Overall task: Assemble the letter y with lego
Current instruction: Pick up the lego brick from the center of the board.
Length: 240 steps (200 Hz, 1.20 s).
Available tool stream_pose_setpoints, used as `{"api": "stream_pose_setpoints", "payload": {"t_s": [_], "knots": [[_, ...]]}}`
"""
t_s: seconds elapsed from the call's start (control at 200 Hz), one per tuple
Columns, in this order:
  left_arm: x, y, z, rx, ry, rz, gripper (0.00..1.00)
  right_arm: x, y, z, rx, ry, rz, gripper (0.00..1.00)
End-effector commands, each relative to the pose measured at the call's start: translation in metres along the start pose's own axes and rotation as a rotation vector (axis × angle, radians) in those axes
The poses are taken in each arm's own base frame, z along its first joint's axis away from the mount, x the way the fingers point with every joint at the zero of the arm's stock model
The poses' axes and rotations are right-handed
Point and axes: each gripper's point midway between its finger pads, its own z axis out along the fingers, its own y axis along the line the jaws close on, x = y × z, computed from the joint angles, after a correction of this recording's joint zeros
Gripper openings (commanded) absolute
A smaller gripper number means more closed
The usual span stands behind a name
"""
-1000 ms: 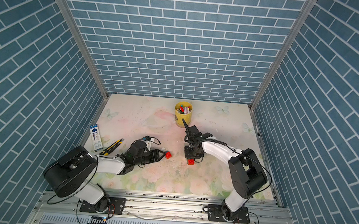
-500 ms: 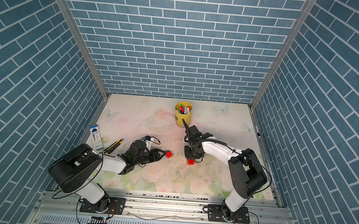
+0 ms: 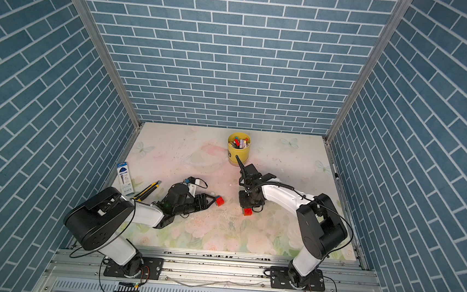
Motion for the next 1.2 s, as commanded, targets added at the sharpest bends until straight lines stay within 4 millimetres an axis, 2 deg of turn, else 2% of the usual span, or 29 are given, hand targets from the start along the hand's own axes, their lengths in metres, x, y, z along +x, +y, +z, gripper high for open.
{"api": "stream_pose_setpoints", "payload": {"t_s": [0.0,0.215,0.3,0.58,0.835,1.195], "knots": [[0.001,0.002,0.002,0.017,0.009,-0.006,0.63,0.003,0.002,0.003,0.003,0.026,-0.022,0.17],[0.009,0.003,0.009,0.044,0.038,-0.02,0.61,0.004,0.001,0.005,0.009,0.03,-0.02,0.17],[0.01,0.007,0.01,0.031,0.044,-0.028,0.57,0.004,0.001,0.005,0.012,0.032,-0.019,0.17],[0.015,0.02,0.01,-0.016,0.051,-0.043,0.52,0.001,0.005,0.001,0.005,0.024,-0.035,0.17],[0.017,0.024,0.011,-0.02,0.053,-0.063,0.5,-0.005,0.037,-0.021,-0.038,-0.036,-0.193,0.16],[0.019,0.031,0.008,-0.036,0.049,-0.074,0.48,-0.011,0.065,-0.041,-0.051,-0.074,-0.338,0.16]]}}
